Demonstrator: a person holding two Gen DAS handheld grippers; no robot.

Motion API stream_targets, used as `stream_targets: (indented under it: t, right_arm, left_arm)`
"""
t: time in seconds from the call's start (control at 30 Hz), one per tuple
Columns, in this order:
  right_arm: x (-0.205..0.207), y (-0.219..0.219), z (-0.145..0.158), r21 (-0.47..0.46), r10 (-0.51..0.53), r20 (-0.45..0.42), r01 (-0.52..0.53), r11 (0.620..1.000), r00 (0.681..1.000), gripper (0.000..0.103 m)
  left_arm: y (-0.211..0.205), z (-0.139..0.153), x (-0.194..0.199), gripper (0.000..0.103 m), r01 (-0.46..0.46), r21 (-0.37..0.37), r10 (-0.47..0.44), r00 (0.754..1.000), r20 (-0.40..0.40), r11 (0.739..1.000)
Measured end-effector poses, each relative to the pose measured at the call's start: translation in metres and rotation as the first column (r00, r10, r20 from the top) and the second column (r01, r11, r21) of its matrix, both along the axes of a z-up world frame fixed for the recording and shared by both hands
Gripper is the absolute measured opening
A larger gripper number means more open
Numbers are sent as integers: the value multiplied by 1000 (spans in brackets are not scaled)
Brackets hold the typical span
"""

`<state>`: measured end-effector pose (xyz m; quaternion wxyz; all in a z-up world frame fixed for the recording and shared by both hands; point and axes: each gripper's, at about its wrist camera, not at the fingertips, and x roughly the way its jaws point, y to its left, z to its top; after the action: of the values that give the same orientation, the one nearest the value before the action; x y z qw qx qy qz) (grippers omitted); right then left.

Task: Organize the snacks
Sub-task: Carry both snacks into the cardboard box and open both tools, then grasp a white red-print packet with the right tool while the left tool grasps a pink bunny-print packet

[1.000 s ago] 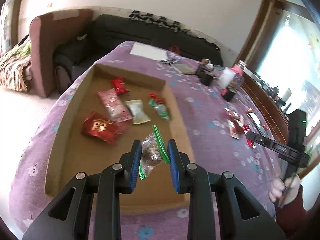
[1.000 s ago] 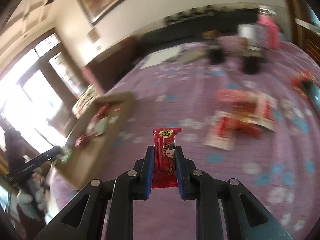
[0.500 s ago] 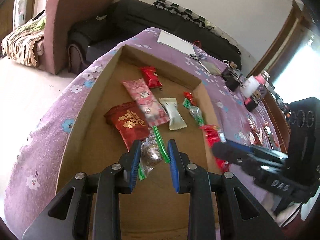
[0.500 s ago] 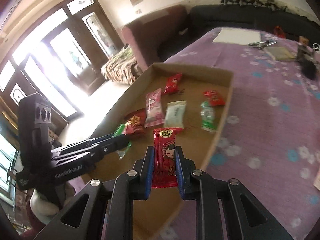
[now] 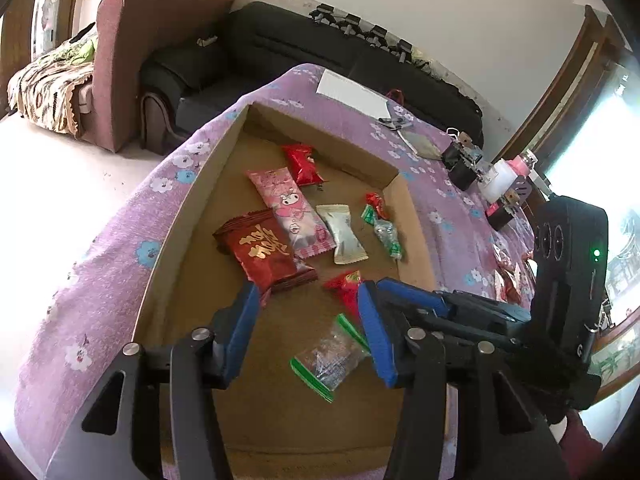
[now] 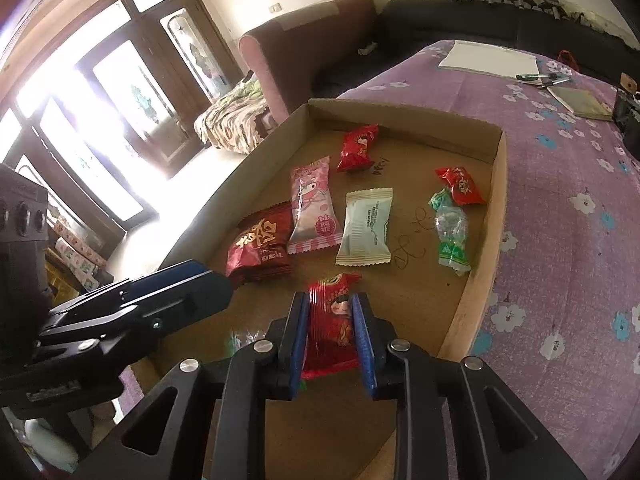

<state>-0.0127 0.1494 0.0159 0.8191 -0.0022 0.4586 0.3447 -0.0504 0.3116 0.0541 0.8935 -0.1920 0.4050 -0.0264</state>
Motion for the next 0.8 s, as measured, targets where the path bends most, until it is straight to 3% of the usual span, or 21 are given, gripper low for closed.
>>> stream_targets:
  t: [0.27,0.43,0.6,0.8]
  right_arm:
    - [-14,-33,28,38,-43,71,40,998,997,30]
    - [-26,-76,34,70,-103,75,98,993,992,31]
    - [-32,-127,29,85,-188,60,183,979,980,33]
    - [-37,-196,26,79,-301,69,296,952,951,33]
  left_arm:
    - [-19,18,-20,51,6,20,-6,1000,28,1000]
    - [-46,25,-33,62,40,15,-40,998,39,999]
    - [-87,27,-39,62,112,-30,-111,993,39,993]
    - [-135,24,-41,62,204,-24,-204,979,19,979]
